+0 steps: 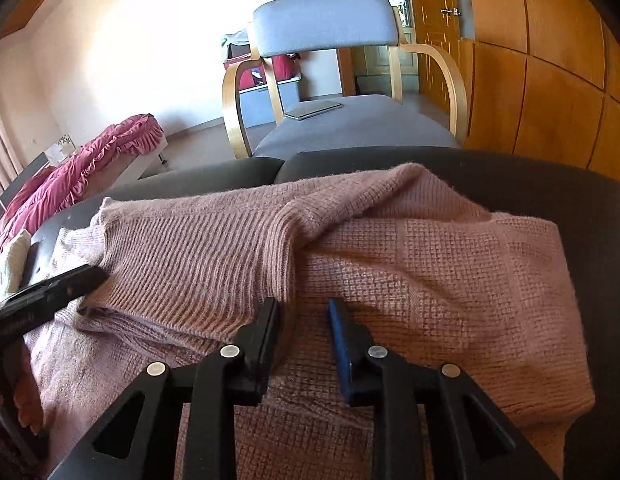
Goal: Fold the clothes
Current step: 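Open the right gripper and smooth the folded sweater with both grippers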
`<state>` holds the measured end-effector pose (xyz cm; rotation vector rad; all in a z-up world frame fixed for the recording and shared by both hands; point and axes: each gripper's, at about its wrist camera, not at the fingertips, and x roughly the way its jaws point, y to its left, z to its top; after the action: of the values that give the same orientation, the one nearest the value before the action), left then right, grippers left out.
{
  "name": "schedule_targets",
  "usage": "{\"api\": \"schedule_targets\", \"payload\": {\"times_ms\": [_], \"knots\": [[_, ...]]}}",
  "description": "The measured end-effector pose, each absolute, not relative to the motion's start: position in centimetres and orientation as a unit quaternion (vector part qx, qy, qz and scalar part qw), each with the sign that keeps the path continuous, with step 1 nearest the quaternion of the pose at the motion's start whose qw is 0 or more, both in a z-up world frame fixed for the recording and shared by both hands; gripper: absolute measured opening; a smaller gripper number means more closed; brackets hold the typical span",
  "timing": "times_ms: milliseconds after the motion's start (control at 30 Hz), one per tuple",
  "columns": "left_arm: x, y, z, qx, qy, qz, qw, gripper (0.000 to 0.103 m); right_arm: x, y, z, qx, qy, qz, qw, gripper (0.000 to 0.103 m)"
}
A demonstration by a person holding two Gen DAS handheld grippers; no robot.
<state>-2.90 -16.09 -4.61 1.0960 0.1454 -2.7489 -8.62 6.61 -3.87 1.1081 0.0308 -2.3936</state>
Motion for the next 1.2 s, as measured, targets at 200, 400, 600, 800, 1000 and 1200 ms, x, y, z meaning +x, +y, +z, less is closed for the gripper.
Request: {"api": "schedule_targets", "payload": {"times_ms": [200, 400, 600, 800, 1000, 1200], "knots": [[-3.3, -15.8, -6.2, 0.378, 0.037, -0.919, 0.108, 0.050, -9.9, 7.2, -4.4, 0.409, -0.022, -0.874, 0.262, 0.024], [-3.2, -17.5, -6.5, 0.380, 0.091, -0.915, 0.099, 0.060, -9.0, 7.5, -2.7, 0.375, -0.025, -0.890, 0.257, 0.024], [-3.9, -20.4, -7.1, 0.380, 0.095, -0.915, 0.098, 0.060, -7.0, 4.5, -0.2, 0.339, 0.023, -0.894, 0.290, 0.020], [-3.7, -22.2, -7.2, 0.380, 0.099, -0.915, 0.094, 0.060, -7.6, 1.2, -2.7, 0.387, 0.071, -0.870, 0.298, 0.020], [-4.0, -23.6, -7.3, 0.381, 0.104, -0.914, 0.090, 0.061, -8.2, 3.0, -3.6, 0.398, 0.069, -0.874, 0.270, 0.017], [-5.0, -25.2, -7.7, 0.382, 0.118, -0.913, 0.082, 0.061, -8.3, 4.0, -4.4, 0.396, 0.040, -0.875, 0.277, 0.018]]}}
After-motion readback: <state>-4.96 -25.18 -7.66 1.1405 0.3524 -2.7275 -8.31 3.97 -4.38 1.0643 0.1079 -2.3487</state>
